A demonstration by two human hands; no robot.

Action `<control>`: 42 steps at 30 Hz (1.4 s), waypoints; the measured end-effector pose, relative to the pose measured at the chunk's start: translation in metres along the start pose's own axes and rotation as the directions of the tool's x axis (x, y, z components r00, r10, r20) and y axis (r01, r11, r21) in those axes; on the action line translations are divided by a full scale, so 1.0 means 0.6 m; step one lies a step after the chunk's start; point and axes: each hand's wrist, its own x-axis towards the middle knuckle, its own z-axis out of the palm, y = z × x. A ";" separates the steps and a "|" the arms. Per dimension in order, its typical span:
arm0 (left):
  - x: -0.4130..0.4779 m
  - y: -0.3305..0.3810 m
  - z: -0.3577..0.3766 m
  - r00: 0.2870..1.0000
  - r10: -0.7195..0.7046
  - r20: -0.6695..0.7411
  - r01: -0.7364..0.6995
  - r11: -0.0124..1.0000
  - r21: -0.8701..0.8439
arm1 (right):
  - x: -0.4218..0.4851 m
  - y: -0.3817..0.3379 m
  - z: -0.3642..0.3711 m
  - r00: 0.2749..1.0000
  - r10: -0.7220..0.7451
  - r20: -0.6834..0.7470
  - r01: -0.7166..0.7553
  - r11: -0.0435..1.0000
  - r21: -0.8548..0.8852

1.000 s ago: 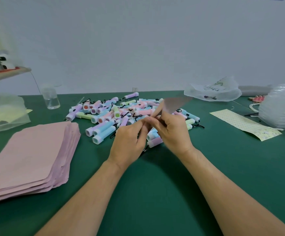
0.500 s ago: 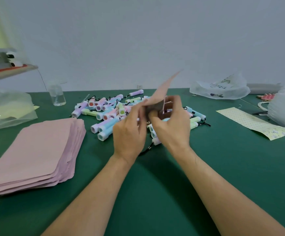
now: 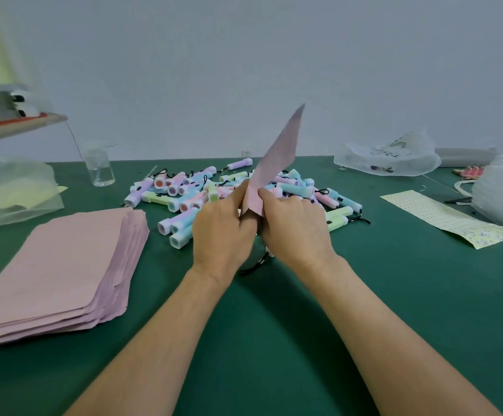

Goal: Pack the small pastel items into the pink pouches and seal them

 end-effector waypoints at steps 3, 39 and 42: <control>-0.001 -0.003 0.007 1.000 -0.005 0.003 0.005 0.998 0.066 | -0.004 -0.007 0.003 0.999 0.044 -0.002 -0.044 0.998 -0.047; 0.083 -0.045 -0.027 0.866 -0.389 0.314 0.471 0.424 -0.774 | -0.008 0.074 -0.001 0.947 0.160 0.277 -0.319 0.413 0.853; 0.078 -0.083 -0.023 0.853 -0.411 0.322 0.498 0.454 -0.739 | -0.011 0.064 0.007 0.952 0.047 0.303 -0.294 0.426 0.855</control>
